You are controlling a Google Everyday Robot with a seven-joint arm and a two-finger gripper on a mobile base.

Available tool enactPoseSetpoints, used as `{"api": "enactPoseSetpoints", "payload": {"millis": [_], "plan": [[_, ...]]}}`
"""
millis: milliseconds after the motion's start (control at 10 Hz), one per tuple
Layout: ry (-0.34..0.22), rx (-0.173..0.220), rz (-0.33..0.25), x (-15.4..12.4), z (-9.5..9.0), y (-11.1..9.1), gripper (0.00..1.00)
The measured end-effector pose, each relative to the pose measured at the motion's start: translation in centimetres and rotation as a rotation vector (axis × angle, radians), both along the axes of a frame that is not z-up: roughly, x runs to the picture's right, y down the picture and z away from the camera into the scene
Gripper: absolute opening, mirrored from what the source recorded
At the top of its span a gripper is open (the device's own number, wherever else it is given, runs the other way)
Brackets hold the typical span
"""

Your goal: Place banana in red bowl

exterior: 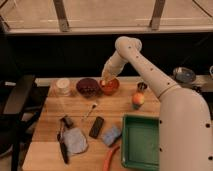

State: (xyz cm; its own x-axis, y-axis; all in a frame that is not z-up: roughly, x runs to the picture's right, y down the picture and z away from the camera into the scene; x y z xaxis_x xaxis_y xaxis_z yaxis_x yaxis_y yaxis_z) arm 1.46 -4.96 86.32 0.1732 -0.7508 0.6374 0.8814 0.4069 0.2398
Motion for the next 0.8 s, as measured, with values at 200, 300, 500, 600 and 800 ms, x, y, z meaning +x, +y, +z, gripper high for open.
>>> {"api": "enactPoseSetpoints", "payload": {"millis": [200,300,500,600,800], "plan": [[0.009,-0.033,0.029,0.7,3.1,1.2,0.54],[0.013,-0.038,0.04,1.0,4.0,1.3,0.62],[0.029,-0.027,0.055,2.2,5.6,1.1,0.73],[0.033,-0.02,0.063,2.4,5.9,1.0,0.73],[0.035,-0.019,0.065,2.6,6.0,0.9,0.73]]}}
